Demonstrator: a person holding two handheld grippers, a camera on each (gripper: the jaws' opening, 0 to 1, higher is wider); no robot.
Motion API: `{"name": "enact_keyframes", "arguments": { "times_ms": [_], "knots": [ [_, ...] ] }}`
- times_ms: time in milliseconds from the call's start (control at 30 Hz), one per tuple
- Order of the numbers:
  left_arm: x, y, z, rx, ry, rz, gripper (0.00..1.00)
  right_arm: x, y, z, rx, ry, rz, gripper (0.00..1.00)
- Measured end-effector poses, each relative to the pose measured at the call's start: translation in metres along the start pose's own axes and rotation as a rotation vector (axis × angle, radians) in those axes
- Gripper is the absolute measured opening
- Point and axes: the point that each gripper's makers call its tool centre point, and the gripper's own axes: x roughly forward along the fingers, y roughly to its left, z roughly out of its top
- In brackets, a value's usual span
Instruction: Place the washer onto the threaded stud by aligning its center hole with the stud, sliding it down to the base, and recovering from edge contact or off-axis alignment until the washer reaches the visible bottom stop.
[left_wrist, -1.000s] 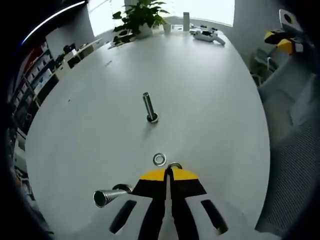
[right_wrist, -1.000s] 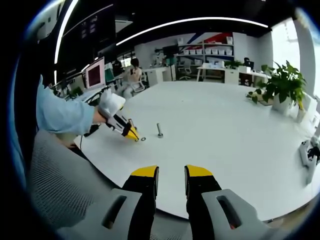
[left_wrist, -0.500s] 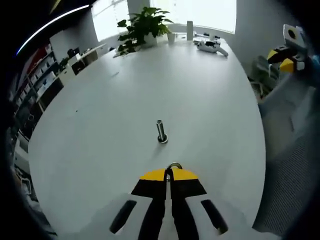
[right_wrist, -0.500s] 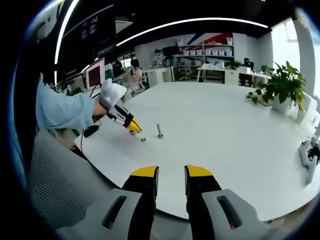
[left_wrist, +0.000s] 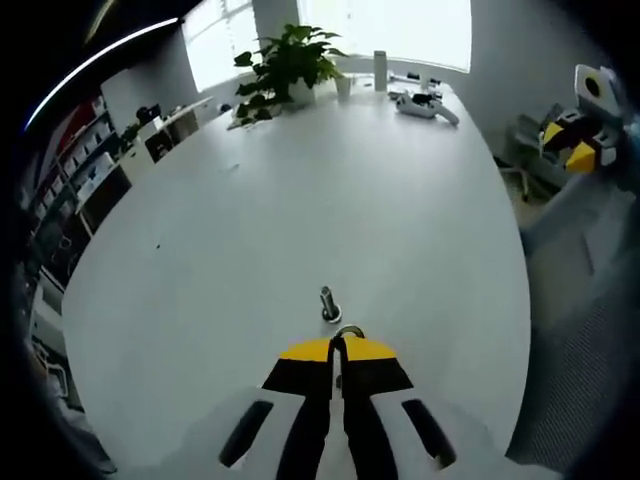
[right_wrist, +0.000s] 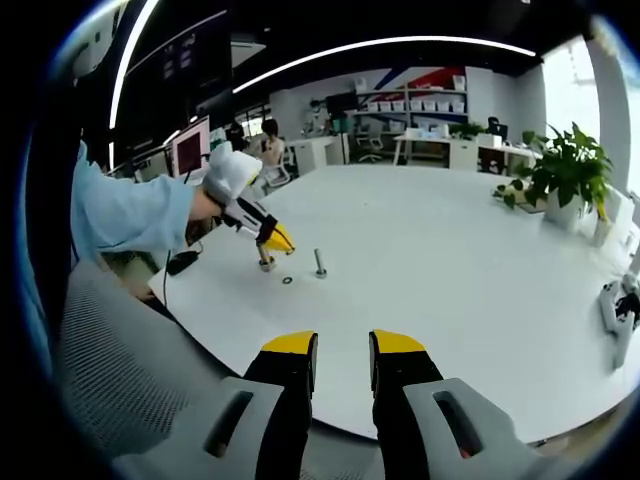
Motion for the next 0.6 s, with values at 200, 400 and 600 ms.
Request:
{"name": "enact_keyframes", "arguments": {
  "times_ms": [200, 400, 600],
  "knots": [
    [0.005, 0.014, 0.016, -0.041, -0.029, 0.012, 0.0, -0.001, -0.002, -0.001, 0.001, -0.003, -0.001, 0.23],
    [0.018, 0.018, 0.019, -0.012, -0.003, -0.001, 0.0, 0.0, -0.002, -0.001, 0.002, -0.002, -0.002, 0.23],
    [0.025, 0.017, 0.021, -0.021, 0.015, -0.02, 0.0, 0.0, -0.002, -0.001, 0.003, -0.001, -0.003, 0.23]
  ]
}}
